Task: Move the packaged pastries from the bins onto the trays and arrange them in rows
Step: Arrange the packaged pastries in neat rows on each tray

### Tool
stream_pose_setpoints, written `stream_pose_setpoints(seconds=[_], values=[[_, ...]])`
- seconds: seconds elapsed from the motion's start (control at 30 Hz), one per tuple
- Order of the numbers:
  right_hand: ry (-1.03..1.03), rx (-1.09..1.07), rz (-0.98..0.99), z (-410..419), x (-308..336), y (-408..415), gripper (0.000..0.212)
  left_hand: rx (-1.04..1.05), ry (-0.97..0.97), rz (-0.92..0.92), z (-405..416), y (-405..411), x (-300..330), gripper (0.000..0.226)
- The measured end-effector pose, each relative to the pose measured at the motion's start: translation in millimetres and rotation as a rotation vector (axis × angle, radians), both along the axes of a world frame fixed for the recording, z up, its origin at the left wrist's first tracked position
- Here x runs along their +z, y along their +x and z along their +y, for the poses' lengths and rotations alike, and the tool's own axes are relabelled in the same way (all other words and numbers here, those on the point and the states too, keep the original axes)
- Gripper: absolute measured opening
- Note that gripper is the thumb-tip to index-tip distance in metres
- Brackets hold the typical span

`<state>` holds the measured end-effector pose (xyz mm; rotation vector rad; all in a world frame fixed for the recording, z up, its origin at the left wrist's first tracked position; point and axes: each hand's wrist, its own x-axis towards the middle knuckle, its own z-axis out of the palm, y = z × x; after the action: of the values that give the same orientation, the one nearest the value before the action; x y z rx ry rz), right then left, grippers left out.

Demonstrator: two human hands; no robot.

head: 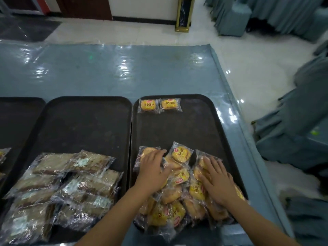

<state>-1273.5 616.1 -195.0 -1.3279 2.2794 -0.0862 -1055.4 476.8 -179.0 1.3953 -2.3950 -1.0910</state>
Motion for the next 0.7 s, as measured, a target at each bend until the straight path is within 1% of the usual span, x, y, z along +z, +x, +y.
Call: stream_pose_setpoints(seconds=[0.1,0.2,0.37,0.43,0.53,0.6,0.67,0.7], values=[[0.001,-0.014,0.019,-1,-4,3,0.067,-0.127,-0.040,-0.150,1,-34,3,0.073],[-0.012,-0.025,-0.020,0,-2,1,0.066,-0.161,-0.045,-0.315,1,-63,5,0.085],[-0.042,-0.023,-0.126,2,7,-13,0.059,-0.186,0.012,-0.451,-14,-91,14,0.073],[-0.043,-0.023,-0.162,3,9,-17,0.059,-0.179,0.030,-0.462,-29,-104,23,0.068],[-0.029,-0.011,-0.205,4,11,-23,0.060,-0.204,-0.002,-0.380,-49,-128,37,0.065],[-0.011,0.002,-0.238,4,12,-25,0.060,-0.328,-0.098,-0.331,-54,-142,40,0.066],[-0.011,0.015,-0.271,3,14,-27,0.059,-0.486,-0.168,-0.378,-56,-150,36,0.070],[-0.019,0.019,-0.283,3,16,-29,0.059,-0.532,-0.156,-0.415,-57,-151,31,0.072]])
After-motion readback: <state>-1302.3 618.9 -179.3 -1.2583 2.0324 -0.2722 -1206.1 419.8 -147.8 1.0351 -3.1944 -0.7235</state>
